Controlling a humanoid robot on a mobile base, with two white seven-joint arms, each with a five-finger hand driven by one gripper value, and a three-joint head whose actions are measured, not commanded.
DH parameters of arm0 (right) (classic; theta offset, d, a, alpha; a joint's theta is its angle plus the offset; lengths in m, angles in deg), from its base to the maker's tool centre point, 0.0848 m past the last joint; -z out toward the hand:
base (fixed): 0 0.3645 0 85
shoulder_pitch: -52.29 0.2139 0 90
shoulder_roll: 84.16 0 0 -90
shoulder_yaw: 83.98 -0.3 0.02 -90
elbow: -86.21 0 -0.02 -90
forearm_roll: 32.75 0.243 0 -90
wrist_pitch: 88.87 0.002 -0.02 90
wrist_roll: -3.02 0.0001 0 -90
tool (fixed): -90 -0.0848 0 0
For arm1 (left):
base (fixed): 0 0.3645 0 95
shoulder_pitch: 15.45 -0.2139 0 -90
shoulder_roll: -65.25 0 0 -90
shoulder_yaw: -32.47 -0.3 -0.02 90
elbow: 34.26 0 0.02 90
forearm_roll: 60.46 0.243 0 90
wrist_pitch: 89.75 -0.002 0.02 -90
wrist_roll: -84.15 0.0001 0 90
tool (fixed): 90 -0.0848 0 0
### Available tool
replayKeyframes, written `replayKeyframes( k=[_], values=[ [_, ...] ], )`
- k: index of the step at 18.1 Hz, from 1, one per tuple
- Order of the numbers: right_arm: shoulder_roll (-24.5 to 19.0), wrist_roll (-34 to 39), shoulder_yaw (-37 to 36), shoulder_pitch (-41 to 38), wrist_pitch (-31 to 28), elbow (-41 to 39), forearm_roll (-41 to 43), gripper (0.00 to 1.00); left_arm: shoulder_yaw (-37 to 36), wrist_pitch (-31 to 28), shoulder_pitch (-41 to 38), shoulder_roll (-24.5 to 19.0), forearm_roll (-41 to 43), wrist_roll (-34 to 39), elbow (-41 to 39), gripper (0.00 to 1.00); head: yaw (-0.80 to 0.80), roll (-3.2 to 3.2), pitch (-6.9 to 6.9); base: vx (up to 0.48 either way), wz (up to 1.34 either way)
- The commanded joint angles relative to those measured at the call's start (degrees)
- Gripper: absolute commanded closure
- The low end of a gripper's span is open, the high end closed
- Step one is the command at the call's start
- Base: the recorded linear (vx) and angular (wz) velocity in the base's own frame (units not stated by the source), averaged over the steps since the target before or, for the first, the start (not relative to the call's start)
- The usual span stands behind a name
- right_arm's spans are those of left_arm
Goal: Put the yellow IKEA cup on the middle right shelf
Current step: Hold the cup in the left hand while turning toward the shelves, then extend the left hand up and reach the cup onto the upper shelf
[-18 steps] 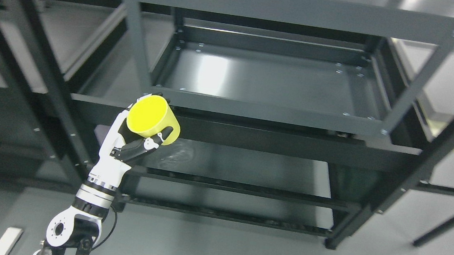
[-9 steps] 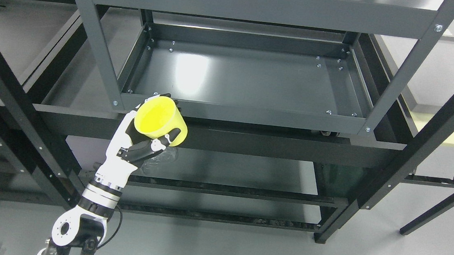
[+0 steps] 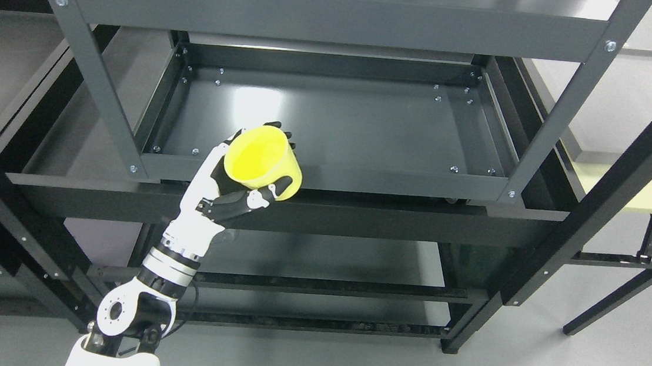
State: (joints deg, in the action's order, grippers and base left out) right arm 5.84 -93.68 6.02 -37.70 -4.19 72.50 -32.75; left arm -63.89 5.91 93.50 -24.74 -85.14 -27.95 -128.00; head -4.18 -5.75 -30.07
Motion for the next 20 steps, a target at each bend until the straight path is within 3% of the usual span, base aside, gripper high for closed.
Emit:
replayKeyframes(
  k=[1, 5, 9, 17, 20],
  values=[
    [1.0, 0.0, 1.0, -0.8, 0.0, 0.0, 1.4, 0.01, -10.0, -0.6, 2.8, -1.0, 0.0, 0.0, -0.7, 0.99, 0.00, 0.00, 0.00, 0.115, -0.05],
    [1.0, 0.0, 1.0, -0.8, 0.0, 0.0, 1.4, 0.01, -24.5, -0.6, 10.3, -2.1, -0.4, -0.8, -1.0, 0.99, 0.00, 0.00, 0.00, 0.124, -0.01],
    [1.0, 0.0, 1.0, -0.8, 0.0, 0.0, 1.4, 0.01, -33.6, -1.9, 20.1, -1.0, -2.9, -0.8, -1.1, 0.99, 0.00, 0.00, 0.01, 0.135, 0.05],
    [1.0, 0.0, 1.0, -0.8, 0.0, 0.0, 1.4, 0.01, -31.6, -6.3, 36.5, -1.0, -17.1, 0.7, -3.2, 0.99, 0.00, 0.00, 0.01, 0.032, 0.05],
    [1.0, 0.0, 1.0, -0.8, 0.0, 0.0, 1.4, 0.01, -25.3, -11.3, 41.2, -1.0, -17.2, 11.7, -2.4, 1.00, 0.00, 0.00, 0.01, 0.000, 0.00]
  ],
)
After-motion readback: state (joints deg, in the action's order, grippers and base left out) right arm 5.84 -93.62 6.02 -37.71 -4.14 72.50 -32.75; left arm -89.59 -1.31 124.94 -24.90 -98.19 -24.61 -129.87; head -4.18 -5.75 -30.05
